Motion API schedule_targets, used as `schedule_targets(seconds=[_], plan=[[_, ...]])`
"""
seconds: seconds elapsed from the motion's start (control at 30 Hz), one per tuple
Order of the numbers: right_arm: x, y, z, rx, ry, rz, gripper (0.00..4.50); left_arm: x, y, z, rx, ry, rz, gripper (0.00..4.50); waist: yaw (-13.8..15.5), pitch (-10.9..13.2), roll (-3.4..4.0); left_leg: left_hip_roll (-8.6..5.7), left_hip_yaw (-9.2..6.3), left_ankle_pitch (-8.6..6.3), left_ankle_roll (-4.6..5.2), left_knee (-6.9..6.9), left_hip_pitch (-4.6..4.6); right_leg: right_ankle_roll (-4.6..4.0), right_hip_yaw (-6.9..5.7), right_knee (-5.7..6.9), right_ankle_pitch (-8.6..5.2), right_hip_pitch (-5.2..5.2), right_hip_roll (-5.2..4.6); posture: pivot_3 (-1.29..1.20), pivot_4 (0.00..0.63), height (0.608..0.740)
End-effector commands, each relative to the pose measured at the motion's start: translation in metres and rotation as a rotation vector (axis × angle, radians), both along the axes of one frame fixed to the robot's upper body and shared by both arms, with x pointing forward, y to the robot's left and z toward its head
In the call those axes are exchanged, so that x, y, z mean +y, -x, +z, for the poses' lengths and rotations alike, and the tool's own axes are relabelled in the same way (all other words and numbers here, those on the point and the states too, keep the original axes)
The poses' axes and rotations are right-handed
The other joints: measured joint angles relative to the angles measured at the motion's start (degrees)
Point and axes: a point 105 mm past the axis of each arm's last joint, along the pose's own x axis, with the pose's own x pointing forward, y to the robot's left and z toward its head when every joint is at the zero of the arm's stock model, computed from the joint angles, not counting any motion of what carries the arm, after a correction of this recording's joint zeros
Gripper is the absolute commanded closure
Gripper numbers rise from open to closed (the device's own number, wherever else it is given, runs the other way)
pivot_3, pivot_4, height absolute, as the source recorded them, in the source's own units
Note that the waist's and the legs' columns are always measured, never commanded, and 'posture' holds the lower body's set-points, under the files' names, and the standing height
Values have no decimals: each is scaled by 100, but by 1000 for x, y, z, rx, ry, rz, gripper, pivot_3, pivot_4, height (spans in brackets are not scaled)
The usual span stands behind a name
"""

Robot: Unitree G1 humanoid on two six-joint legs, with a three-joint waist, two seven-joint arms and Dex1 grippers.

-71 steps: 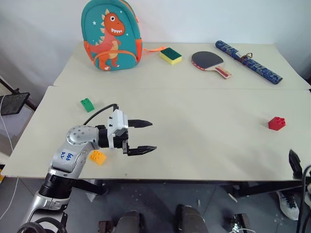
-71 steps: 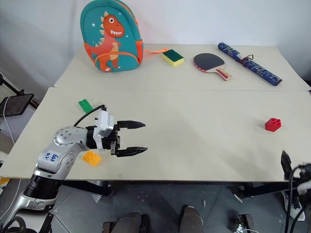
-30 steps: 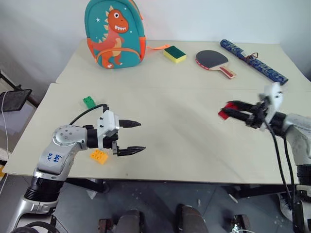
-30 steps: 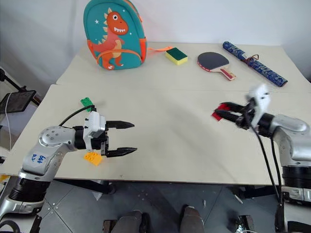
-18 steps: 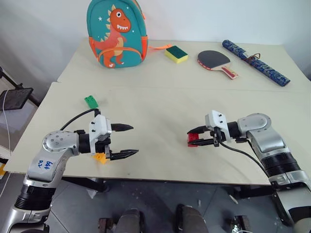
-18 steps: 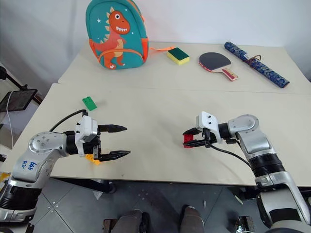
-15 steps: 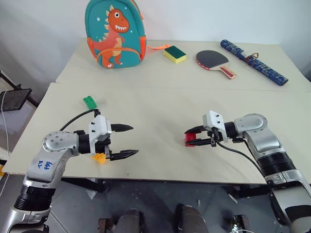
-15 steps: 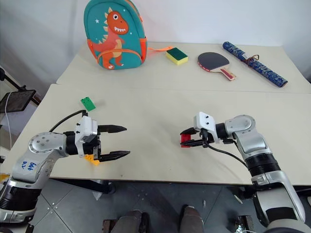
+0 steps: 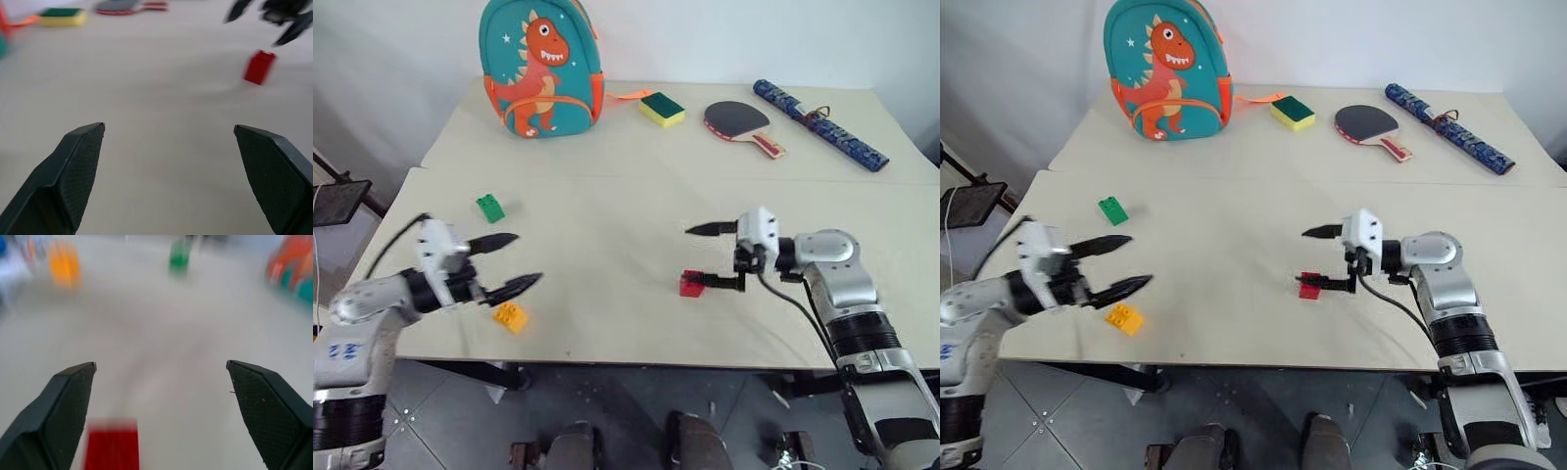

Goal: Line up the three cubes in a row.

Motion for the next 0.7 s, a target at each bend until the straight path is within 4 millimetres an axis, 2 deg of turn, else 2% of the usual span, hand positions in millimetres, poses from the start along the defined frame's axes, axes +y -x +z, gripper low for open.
schedule_targets(seconds=[0.03,0.17,0.23,0.4,0.5,0.6,0.7], plan=[[1,37,-1,-14,-74,166,29,60,33,-11,28,37,167,0,-41,-1,-1,10,0,-11,-6,0,6,-3,-1,4,-1,0,12,0,150,740],[5,52,-14,37,-105,212,29,93,57,-30,105,39,298,0,-30,2,-4,14,11,-30,9,15,-2,-4,2,-2,-3,0,17,0,150,740],[13,52,-9,37,-209,195,29,118,70,-39,106,48,441,0,-45,1,-6,15,16,-31,10,24,3,-5,12,-5,-3,4,17,0,150,740],[16,49,-4,-2,-298,136,29,129,92,-57,98,80,554,0,-57,1,-6,25,10,-42,7,23,11,-12,18,6,-3,-2,17,0,150,740],[10,45,-10,-41,-270,85,29,126,96,-60,54,109,613,0,-55,0,-6,26,12,-50,8,23,10,-12,17,6,-3,-7,17,0,150,740],[4,43,-14,-65,-241,67,29,114,88,-56,2,129,618,0,-52,-3,-13,26,16,-52,8,23,8,-12,14,6,-3,-7,17,0,150,740],[-5,39,-16,-60,-208,22,29,78,43,-40,-73,172,611,0,40,-3,-11,25,15,-52,9,24,10,-12,18,6,-3,-5,14,0,150,740]])
